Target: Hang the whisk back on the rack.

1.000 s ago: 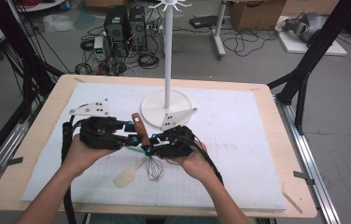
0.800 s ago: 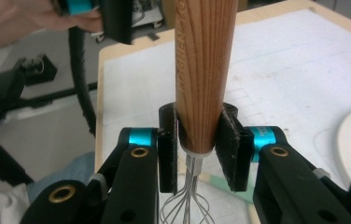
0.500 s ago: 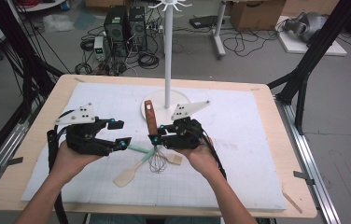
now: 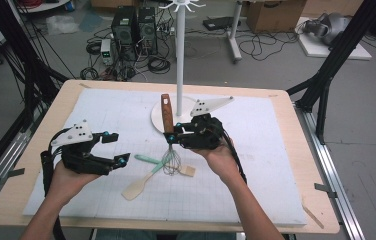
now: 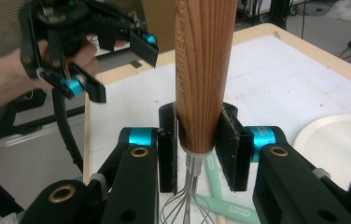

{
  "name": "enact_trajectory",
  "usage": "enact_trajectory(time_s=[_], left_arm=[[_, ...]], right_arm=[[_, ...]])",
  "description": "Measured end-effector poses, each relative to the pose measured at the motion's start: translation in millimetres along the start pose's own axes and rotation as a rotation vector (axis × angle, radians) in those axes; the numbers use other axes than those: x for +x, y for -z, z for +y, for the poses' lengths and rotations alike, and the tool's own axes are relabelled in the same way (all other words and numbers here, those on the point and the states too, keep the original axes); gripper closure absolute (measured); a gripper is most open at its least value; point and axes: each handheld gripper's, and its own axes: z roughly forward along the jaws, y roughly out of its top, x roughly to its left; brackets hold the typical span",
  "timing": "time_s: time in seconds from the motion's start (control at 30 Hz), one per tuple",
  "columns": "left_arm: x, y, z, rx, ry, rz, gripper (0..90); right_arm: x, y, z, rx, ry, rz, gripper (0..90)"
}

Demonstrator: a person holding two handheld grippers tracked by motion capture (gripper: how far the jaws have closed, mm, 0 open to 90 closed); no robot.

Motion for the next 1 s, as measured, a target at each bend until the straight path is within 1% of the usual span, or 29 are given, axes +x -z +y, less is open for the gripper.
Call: enact_trajectory(time_s=[0.1, 0.23, 0.4, 0.53, 0.67, 0.83, 1.0], left_arm=[[2.2, 0.3, -5.8, 0.009, 0.003, 0.017, 20.3], [3.3, 1.2, -11.8, 0.011, 0.006, 0.043, 17.3], [4.8, 1.4, -18.3, 0.013, 0.022, 0.064, 15.4], [7.2, 0.5, -24.0, 0.021, 0.030, 0.073, 13.7], [9.6, -0.4, -29.4, 0.019, 0.045, 0.083, 12.4], [11.6, -0.5, -33.7, 0.022, 0.045, 0.092, 11.8], [14.2, 1.6, -36.6, 0.024, 0.049, 0.106, 10.3]], right_arm=[[-2.2, 2.3, 3.0, -0.009, -0.009, 0.004, 71.2], [-4.6, 4.7, 6.8, -0.013, -0.007, -0.004, 71.2], [-5.9, 6.0, 13.6, -0.011, -0.002, -0.006, 71.1], [-8.5, 6.8, 18.1, -0.021, 0.001, -0.009, 71.1], [-11.3, 6.9, 21.1, -0.015, 0.003, -0.015, 71.1], [-14.9, 7.3, 25.7, -0.016, 0.001, -0.021, 71.1], [-16.4, 8.5, 33.2, -0.021, 0.016, -0.031, 71.1]])
